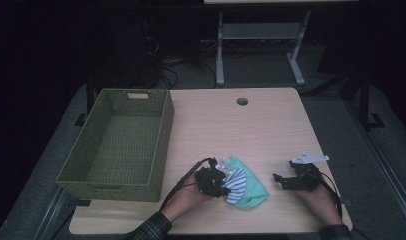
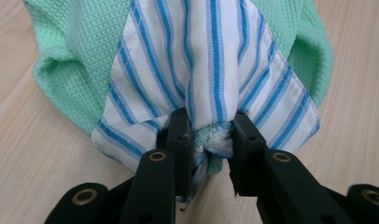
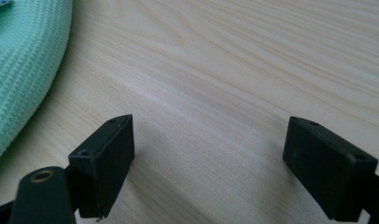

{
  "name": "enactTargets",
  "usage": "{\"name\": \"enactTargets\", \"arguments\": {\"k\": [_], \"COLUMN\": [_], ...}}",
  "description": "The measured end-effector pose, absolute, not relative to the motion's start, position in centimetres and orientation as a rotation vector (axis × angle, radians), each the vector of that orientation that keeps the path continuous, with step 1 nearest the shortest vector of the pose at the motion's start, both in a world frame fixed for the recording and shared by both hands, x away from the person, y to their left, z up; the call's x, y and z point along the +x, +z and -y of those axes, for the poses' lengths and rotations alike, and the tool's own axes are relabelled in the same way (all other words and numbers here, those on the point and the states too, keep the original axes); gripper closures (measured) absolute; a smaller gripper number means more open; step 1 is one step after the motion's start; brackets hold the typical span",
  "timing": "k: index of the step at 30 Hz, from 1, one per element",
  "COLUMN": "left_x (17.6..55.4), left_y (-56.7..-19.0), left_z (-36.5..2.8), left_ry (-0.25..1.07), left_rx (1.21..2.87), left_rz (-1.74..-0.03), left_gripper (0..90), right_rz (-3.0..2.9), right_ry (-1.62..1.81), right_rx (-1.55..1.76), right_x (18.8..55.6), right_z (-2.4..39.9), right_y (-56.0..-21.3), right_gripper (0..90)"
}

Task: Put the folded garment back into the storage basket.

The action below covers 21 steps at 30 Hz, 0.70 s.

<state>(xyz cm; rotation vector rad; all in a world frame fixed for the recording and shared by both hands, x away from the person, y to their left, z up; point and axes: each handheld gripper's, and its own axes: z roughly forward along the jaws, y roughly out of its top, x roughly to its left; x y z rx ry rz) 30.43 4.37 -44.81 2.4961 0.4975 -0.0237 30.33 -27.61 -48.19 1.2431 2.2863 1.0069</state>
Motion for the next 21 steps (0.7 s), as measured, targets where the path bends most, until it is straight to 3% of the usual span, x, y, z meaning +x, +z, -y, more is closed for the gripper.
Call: {"name": "enactTargets", "arguments": {"k": [21], "left_x": [30.8], "left_y": [-40.4], "left_z": [-6.7], "left_ry": [-0.051], "left_rx": [2.419], "left_rz": [-0.520], "left_gripper": [72.9], "right_rz": [-2.288], "right_ry": [0.985], "right_rx": [1.254], "right_x": [30.5], "right_z": [27.6], "right_y": [-48.3], "right_gripper": [9.1]}}
